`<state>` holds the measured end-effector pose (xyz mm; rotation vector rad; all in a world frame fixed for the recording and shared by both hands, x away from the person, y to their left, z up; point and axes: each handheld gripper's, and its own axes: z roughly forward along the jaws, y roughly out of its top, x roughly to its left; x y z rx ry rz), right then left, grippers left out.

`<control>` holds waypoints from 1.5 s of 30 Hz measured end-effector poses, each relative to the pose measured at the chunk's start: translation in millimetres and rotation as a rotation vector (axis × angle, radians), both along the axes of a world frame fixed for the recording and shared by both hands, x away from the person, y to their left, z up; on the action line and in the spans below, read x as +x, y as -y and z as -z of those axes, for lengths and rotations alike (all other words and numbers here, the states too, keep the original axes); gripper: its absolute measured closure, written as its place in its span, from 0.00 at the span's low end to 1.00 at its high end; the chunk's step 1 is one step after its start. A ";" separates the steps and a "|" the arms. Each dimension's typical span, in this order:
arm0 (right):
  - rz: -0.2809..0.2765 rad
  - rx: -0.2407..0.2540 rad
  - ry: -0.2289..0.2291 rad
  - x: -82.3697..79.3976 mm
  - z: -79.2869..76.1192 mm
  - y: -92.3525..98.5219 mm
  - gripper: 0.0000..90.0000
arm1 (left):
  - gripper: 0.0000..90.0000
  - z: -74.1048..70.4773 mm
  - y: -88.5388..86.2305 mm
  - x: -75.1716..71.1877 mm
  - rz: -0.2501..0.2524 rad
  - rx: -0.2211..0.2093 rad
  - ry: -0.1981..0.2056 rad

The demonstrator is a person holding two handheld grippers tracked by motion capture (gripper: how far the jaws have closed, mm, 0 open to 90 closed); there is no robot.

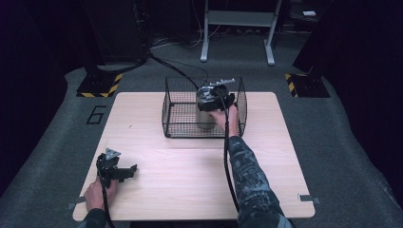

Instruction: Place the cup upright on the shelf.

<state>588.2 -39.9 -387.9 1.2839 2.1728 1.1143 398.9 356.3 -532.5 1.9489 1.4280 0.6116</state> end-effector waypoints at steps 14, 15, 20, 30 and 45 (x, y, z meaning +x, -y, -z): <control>-0.043 0.000 -0.009 -34.0 -26.0 27.1 0.00 | 0.00 0.0 -0.1 0.0 0.001 0.000 -0.001; -0.054 -0.001 -0.009 -38.0 -28.6 29.8 0.00 | 0.00 0.0 0.0 0.0 0.000 0.000 0.000; -0.088 -0.005 0.022 -60.0 -41.0 40.1 0.00 | 0.00 0.0 0.0 0.1 0.000 0.000 0.000; -0.118 -0.022 0.051 -105.1 -47.0 67.0 0.00 | 0.00 0.0 0.0 0.0 0.000 0.000 0.000; -0.032 -0.041 0.046 -160.7 -14.6 131.1 0.00 | 0.00 -0.2 -0.6 0.3 0.006 0.007 0.000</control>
